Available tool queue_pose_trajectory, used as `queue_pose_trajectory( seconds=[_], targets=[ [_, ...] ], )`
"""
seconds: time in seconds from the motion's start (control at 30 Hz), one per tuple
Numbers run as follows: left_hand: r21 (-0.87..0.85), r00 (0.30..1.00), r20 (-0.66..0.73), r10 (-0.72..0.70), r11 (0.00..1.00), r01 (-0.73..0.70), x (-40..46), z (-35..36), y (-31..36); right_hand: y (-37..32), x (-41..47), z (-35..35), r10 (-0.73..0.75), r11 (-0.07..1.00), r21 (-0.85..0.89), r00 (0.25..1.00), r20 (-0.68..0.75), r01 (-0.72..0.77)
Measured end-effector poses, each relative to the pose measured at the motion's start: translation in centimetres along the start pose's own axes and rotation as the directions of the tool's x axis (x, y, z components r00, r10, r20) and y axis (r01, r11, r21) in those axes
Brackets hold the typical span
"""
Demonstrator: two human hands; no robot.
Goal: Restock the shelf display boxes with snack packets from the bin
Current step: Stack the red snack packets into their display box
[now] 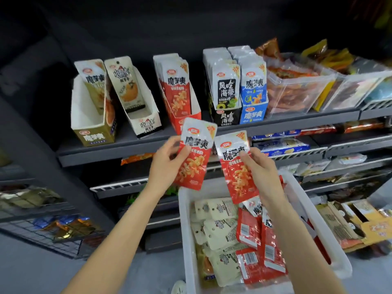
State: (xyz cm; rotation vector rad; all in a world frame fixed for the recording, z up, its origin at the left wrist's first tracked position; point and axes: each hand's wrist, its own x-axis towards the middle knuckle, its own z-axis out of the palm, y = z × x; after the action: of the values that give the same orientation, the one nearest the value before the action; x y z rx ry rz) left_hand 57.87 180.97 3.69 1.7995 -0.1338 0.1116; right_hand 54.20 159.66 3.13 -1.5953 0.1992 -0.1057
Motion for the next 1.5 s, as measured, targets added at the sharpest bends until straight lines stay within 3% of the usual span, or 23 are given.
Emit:
queue_pose_trajectory(
  seconds=[0.13,0.27,0.37,0.5,0.63,0.8,0.9,1.03,1.13,1.2,1.3,1.5],
  targets=[
    [-0.019,0.98,-0.137,0.147,0.988,-0.151,4.0,-2.1,3.9,-3.7,2.6,0.8,-0.26,0.961,-0.115,0.963,-0.064,0.252],
    [0.029,0.932,-0.264,0.25,0.968,-0.251,8.5,-3.0,6.4,-6.6,4.8,1.8,-0.357,0.93,-0.125,0.929,-0.095,0.345],
    [0.068,0.893,-0.343,0.291,0.956,-0.285,11.6,-3.9,6.9,-8.1,6.2,2.8,-0.413,0.91,-0.015,0.9,-0.141,0.415],
    [0.2,0.89,-0.341,0.303,0.948,-0.247,14.6,-4.6,5.9,-10.4,8.0,4.4,-0.387,0.876,0.216,0.896,-0.219,0.431],
    [0.422,0.904,-0.236,0.357,0.875,-0.235,16.1,-4.3,4.5,-11.5,10.3,6.4,-0.405,0.857,0.246,0.887,-0.22,0.452],
    [0.719,0.887,-0.21,0.413,0.679,-0.146,17.7,-4.4,3.0,-12.0,12.9,9.1,-0.476,0.864,0.105,0.867,-0.148,0.493],
    [0.68,0.922,-0.238,0.305,0.73,-0.066,18.4,-5.0,2.5,-12.2,14.3,10.3,-0.468,0.876,0.063,0.876,-0.119,0.477],
    [0.528,0.949,-0.213,0.232,0.845,-0.088,18.1,-5.3,2.5,-11.8,16.3,12.2,-0.408,0.912,-0.058,0.911,-0.053,0.405],
    [0.586,0.955,-0.162,0.247,0.803,-0.108,17.2,-5.4,2.6,-10.6,17.0,13.5,-0.502,0.805,-0.386,0.864,-0.04,0.45],
    [0.668,0.955,-0.13,0.265,0.736,-0.113,16.6,-5.4,2.7,-9.9,17.3,14.2,-0.539,0.744,-0.51,0.839,-0.076,0.431],
    [0.754,0.952,-0.114,0.286,0.649,-0.105,15.8,-5.4,2.9,-9.3,17.1,15.1,-0.548,0.731,-0.549,0.828,-0.117,0.407],
    [0.811,0.899,-0.096,0.428,0.557,-0.178,13.6,-4.9,2.9,-8.3,14.3,14.7,-0.703,0.673,-0.421,0.702,-0.111,0.608]
  ],
)
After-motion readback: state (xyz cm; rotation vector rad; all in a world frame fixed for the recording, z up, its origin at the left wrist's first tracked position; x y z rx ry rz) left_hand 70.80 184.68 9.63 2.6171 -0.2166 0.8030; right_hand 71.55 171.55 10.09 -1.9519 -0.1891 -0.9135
